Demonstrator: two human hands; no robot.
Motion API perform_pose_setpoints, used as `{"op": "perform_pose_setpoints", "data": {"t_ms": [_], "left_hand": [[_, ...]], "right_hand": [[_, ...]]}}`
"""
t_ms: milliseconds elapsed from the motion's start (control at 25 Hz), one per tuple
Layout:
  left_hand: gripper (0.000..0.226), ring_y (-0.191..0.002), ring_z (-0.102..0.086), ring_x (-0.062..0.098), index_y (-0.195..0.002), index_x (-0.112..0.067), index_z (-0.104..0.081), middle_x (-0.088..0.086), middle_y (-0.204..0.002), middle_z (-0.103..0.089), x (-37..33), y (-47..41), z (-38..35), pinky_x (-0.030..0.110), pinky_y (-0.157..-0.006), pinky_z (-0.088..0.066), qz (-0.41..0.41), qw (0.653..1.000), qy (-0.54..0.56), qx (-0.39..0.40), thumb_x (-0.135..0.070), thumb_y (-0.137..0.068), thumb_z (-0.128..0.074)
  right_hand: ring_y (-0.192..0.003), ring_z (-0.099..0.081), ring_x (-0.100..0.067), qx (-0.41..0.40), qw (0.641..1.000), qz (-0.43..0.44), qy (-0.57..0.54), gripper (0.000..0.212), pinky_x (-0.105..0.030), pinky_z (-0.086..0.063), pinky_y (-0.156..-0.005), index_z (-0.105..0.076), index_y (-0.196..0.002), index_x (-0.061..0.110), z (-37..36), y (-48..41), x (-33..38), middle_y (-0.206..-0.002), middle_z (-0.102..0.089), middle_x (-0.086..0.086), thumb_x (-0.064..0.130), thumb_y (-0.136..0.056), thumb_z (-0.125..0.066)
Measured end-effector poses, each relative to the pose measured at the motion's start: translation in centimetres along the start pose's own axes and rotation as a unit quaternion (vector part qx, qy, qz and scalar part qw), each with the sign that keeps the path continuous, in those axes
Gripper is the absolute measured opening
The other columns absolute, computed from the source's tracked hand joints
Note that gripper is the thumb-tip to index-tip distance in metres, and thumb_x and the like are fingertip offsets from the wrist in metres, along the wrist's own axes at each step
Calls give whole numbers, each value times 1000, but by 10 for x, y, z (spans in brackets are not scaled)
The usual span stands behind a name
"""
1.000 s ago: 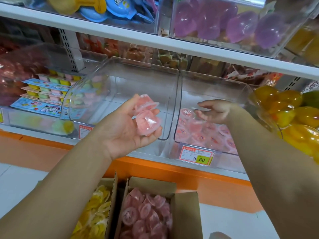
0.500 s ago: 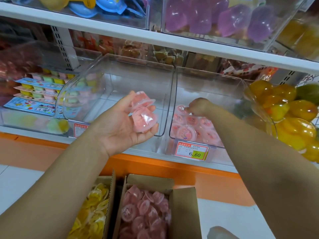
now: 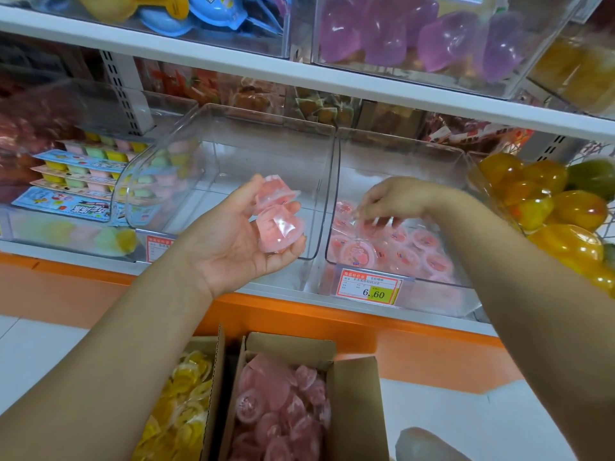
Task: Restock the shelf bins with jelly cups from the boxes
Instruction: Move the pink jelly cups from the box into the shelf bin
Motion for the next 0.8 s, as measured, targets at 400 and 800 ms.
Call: {"op": "perform_pose_setpoints", "data": {"t_ms": [400,800], "left_hand": [[46,-91,-69,29,-126,-15,-65,10,-111,-72,0,3,0,39,-67,-60,-10,1000,3,8,-46,-92,-60],[41,-91,-69,30,-119,-16,-66,9,-110,-72,0,-8,2,40,-66,-60,-15,1000,2,11,-46,-91,-61]], "right_hand": [[-57,-57,-14,-151,983,-101,36,27,-21,-43,-56,-68,-104,4,28,-25,-26,-75,-66,-7,27,-94,-60],[-91,-59,-25,-117,974,-127,147,41,-28,-44,-83,-64,-98,8,-11,-70,-51,-106,-65,-11,45,-97,-46]]}}
Point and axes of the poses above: each hand's wrist, its own y-axis away from the middle knuckle, its own z-axis out of the back of the hand, x = y × z, the point moved 2 cm from there along -y, towards the middle knuckle
